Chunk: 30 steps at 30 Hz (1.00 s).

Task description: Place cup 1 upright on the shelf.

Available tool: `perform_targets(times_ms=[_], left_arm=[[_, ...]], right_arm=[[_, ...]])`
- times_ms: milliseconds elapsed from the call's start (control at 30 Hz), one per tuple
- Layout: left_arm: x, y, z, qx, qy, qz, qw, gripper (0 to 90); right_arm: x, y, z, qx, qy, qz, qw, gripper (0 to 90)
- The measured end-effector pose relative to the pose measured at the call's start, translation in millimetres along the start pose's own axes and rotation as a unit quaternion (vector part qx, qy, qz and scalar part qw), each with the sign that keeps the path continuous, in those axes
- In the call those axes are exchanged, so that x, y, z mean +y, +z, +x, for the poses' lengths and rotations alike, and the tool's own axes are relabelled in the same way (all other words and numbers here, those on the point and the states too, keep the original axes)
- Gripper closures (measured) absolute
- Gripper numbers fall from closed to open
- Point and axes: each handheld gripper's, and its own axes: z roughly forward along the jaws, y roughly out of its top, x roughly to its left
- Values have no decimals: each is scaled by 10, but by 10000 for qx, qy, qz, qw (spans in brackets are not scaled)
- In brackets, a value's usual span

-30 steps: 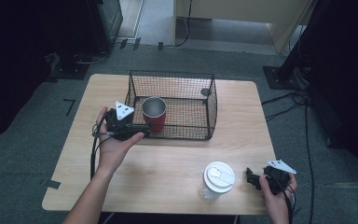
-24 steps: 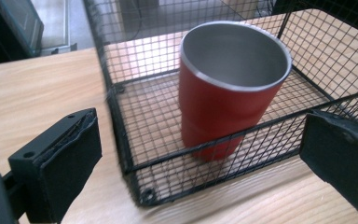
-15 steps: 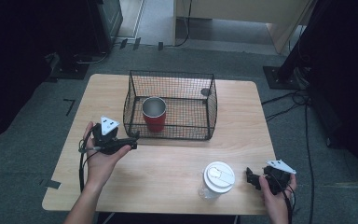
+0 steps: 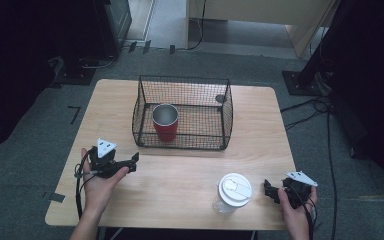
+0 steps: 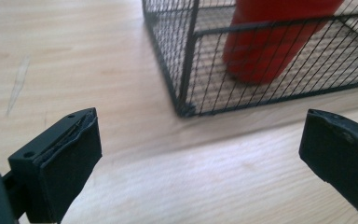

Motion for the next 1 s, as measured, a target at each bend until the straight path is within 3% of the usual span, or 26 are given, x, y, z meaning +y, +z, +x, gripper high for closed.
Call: perform_targets(times_ms=[600, 867, 1000], left_arm=[[-484, -73, 318, 336, -137, 472, 9982, 0], [-704, -84, 384, 454, -208, 705, 9963, 0], [-754, -93, 412, 618, -194, 825, 9945, 0]], right_arm=[[0, 0, 0, -2, -2, 2, 10000, 0], [-12, -13, -2, 66, -63, -2, 10000, 0], [-24, -24, 0, 103, -90, 4, 9999, 0]])
